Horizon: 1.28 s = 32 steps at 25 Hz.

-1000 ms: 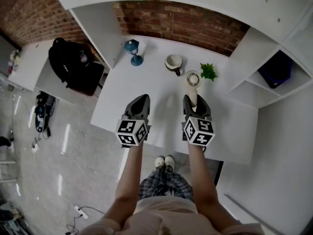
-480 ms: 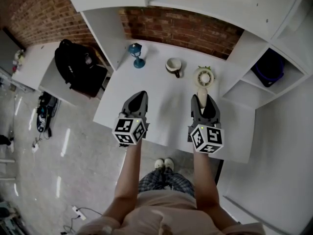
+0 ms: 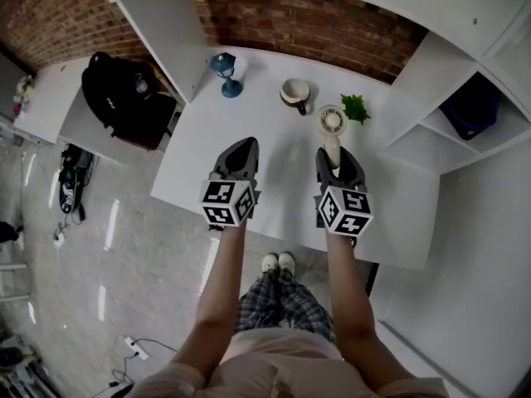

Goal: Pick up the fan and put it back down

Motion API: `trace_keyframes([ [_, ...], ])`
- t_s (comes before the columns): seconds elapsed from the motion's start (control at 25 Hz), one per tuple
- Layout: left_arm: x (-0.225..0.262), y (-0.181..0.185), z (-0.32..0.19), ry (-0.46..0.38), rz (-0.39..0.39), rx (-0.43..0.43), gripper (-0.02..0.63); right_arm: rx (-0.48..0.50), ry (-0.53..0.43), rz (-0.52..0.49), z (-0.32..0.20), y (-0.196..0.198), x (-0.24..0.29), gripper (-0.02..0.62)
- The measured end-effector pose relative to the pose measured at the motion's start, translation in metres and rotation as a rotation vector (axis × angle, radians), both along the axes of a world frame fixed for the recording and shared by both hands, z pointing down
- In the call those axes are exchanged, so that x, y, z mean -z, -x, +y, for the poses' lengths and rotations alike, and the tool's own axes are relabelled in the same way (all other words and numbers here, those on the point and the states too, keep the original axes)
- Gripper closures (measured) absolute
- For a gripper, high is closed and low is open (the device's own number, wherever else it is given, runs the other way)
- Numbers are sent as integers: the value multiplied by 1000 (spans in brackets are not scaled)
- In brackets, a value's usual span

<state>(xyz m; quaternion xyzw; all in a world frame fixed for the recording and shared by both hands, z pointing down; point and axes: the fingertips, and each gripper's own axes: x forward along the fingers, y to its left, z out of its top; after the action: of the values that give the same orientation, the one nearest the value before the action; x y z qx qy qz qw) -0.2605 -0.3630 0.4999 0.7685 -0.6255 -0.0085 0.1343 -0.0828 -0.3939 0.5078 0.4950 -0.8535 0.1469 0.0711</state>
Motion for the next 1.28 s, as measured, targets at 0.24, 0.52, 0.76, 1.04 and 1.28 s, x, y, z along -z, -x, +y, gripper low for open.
trace_keyframes([
  [0.24,-62,-10,-20,92,27,-4,578,2,222,36,-15,7,-90,391],
  [0.52,-106,-17,-22,159,37,-17,578,-5,403,93,-18,9,-155,391],
  [0.76,-112,-17,-17,177,31,-13,578,19,465,131,-13,12,-169,380],
  [1.04,-113,-11,-13,185,36,0,578,17,480,92,-7,7,-164,163],
  [1.28,-107,-14,-10,179,37,-3,578,-21,386,48,-14,-3,-139,171],
])
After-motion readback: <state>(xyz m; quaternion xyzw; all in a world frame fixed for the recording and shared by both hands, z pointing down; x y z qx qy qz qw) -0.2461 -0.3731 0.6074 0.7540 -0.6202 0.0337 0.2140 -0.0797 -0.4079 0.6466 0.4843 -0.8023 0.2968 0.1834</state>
